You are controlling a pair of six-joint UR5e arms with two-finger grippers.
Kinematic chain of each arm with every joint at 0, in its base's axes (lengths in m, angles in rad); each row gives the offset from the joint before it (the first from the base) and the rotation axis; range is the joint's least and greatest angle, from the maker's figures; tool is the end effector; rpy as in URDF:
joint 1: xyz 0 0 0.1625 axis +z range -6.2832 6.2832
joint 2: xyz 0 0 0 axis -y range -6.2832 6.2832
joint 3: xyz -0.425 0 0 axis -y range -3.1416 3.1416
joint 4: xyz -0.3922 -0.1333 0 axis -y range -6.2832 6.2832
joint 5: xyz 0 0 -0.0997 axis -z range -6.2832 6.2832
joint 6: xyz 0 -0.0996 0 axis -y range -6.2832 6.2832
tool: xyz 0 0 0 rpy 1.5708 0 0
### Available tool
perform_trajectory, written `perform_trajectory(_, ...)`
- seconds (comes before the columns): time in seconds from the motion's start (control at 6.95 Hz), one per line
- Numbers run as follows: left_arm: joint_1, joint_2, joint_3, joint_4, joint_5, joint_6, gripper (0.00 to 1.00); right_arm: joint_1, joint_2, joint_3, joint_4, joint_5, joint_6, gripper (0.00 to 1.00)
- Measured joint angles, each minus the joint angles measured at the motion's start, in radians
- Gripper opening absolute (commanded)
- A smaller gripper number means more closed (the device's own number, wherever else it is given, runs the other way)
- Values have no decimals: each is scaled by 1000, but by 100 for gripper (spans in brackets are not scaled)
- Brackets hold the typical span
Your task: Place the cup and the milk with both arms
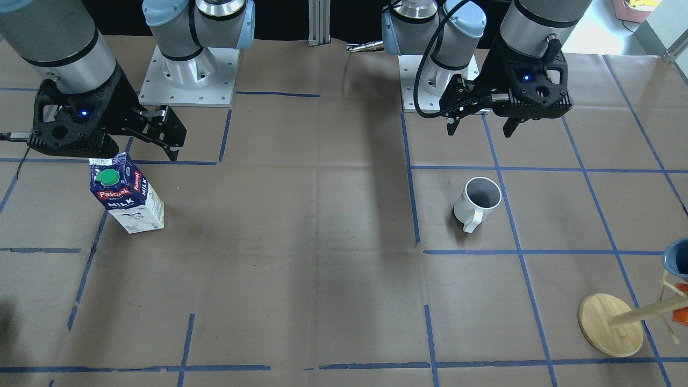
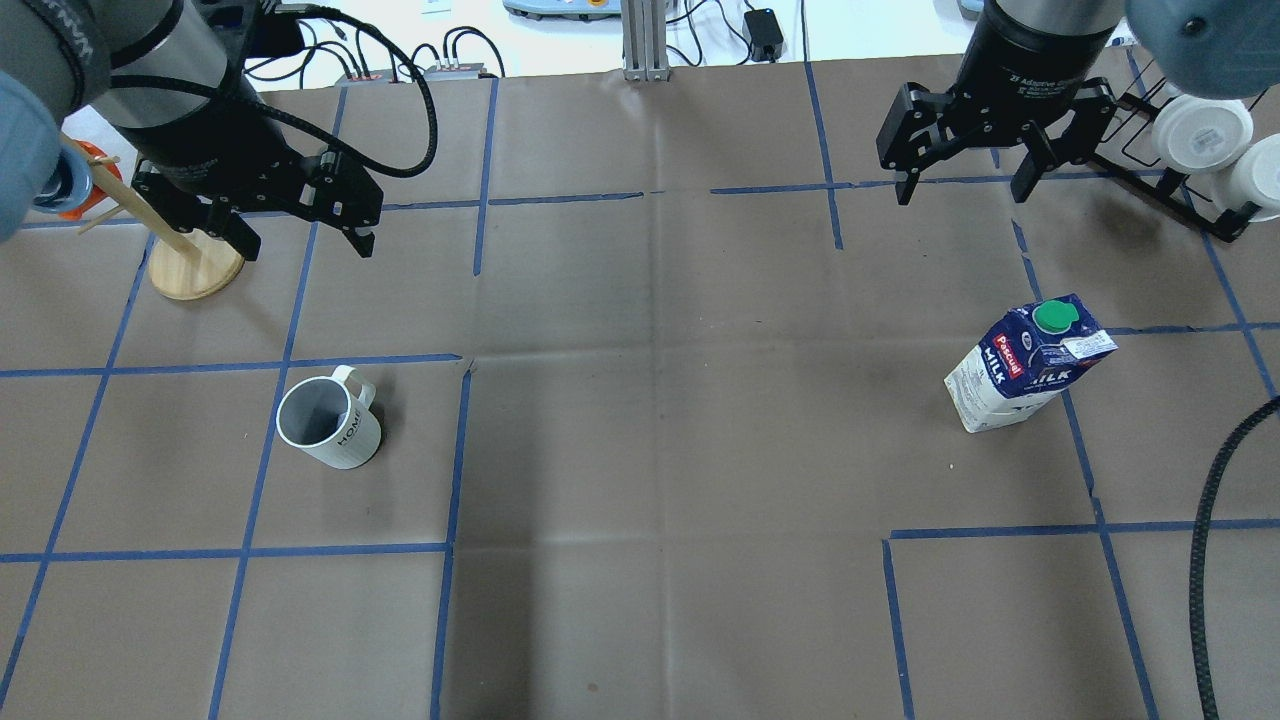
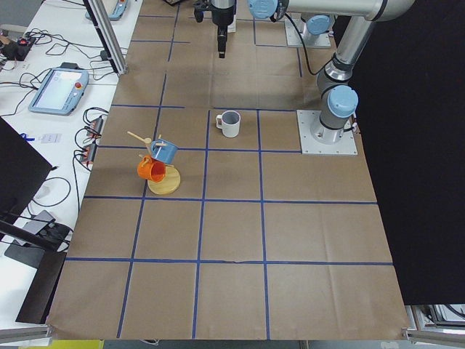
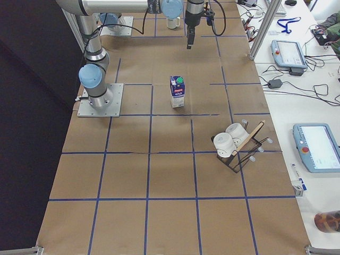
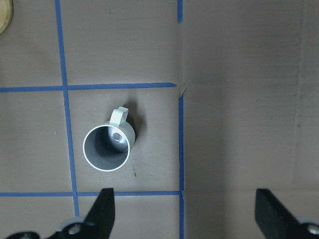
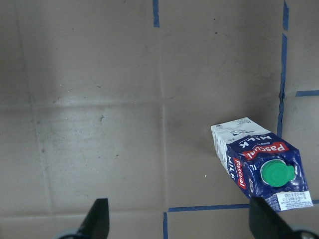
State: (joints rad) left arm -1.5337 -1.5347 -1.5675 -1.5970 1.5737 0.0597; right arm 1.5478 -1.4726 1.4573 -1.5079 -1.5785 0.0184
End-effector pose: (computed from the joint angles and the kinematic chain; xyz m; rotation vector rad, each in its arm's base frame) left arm -0.1152 -0.4822 0.5044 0.0354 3.1378 -0.0205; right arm 0.1203 -0.5316 0.4872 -0.0646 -3.1324 -0.0746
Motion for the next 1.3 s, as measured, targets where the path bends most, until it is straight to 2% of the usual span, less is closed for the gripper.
perform_trajectory(1.01,10,22,-6,1,9,11,100,0,1,0,0,0,0,100)
perform_trajectory(1.3,90,14,-42,2,10,80,100,-1,0,0,0,0,0,100)
